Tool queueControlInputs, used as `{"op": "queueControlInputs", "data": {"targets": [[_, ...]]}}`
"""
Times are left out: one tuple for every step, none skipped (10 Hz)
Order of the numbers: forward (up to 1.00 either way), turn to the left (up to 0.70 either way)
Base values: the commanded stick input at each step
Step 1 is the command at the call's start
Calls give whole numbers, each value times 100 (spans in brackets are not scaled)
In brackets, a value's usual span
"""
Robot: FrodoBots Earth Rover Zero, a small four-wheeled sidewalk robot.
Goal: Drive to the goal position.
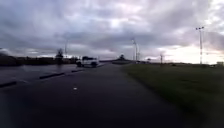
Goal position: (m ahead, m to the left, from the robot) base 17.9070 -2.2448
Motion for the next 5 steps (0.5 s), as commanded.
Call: {"op": "queueControlInputs", "data": {"targets": [[70,0],[70,0],[70,0],[70,0],[70,0]]}}
